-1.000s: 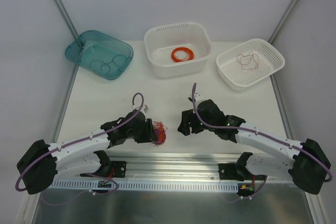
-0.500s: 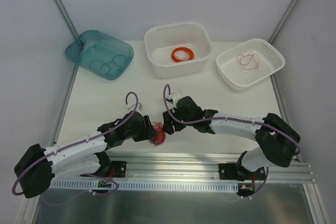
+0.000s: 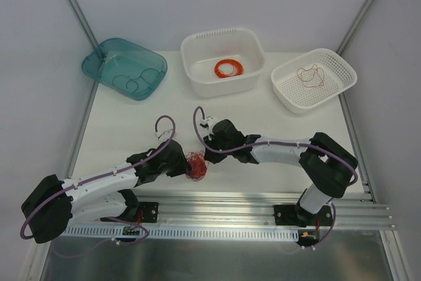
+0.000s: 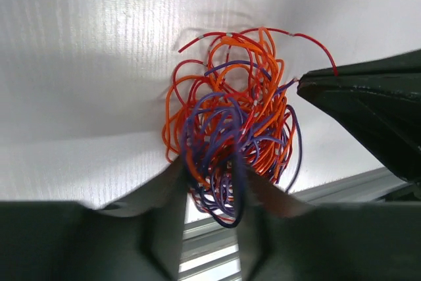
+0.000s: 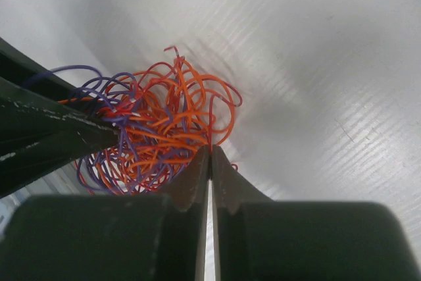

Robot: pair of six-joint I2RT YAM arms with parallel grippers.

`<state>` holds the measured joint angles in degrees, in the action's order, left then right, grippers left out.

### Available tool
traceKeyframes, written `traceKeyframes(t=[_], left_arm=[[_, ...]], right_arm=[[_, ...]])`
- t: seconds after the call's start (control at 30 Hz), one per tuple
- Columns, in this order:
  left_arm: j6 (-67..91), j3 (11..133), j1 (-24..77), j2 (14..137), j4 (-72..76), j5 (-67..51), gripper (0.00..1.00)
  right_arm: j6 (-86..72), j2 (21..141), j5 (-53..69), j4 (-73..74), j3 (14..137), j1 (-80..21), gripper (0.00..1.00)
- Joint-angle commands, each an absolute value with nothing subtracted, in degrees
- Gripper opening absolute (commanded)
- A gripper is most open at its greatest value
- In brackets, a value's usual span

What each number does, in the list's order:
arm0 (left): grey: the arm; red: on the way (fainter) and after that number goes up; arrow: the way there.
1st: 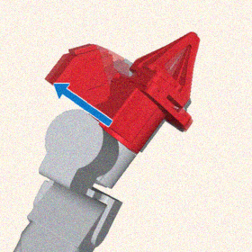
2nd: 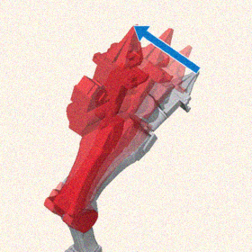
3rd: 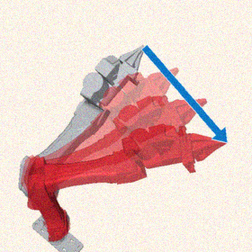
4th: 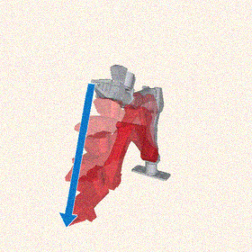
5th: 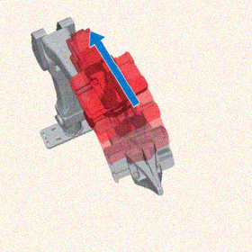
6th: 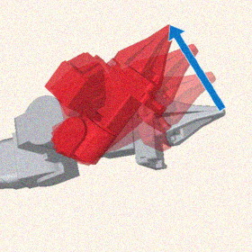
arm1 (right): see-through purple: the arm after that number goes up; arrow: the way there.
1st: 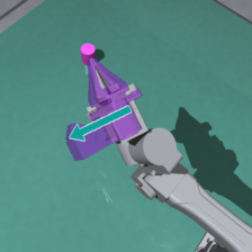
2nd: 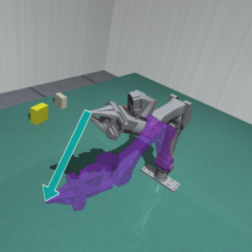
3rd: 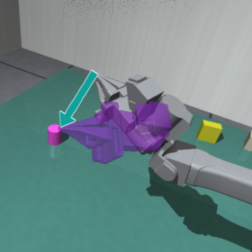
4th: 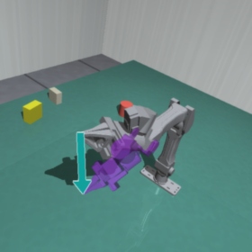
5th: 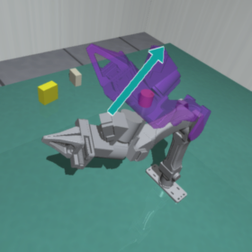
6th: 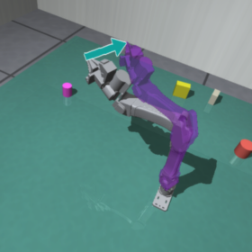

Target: Untangle the cables

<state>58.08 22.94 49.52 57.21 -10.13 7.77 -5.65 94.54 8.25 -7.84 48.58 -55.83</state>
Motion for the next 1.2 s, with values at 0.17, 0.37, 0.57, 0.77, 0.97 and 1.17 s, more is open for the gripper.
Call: traceKeyframes(t=[0.17,0.37,0.57,0.77,0.97,1.17], left_arm=[[58.89,23.64,44.66,55.21,-15.11,14.41,0.01],[55.81,25.57,33.59,49.23,-19.77,13.36,0.0],[50.28,29.88,25.67,47.98,-23.73,15.02,0.0],[46.5,35.23,21.36,54.12,-27.59,17.49,0.0],[44.74,38.93,17.76,60.72,-28.48,18.72,0.04],[44.03,40.78,17.4,66.08,-28.56,17.06,0.11]], right_arm=[[-0.36,79.47,-2.08,5.23,48.34,-54.41,0.01],[-0.88,62.18,-9.93,23.15,50.26,-43.88,0.01],[-1.5,49.76,-11.08,39.78,60.71,-29.46,0.01],[-0.53,46.06,-12.04,48.67,76.01,-20.58,0.01],[-0.26,45.88,-11.61,51.94,86.47,-18.46,0.01],[-0.26,45.97,-10.47,52.65,85.27,-18.37,0.01]])
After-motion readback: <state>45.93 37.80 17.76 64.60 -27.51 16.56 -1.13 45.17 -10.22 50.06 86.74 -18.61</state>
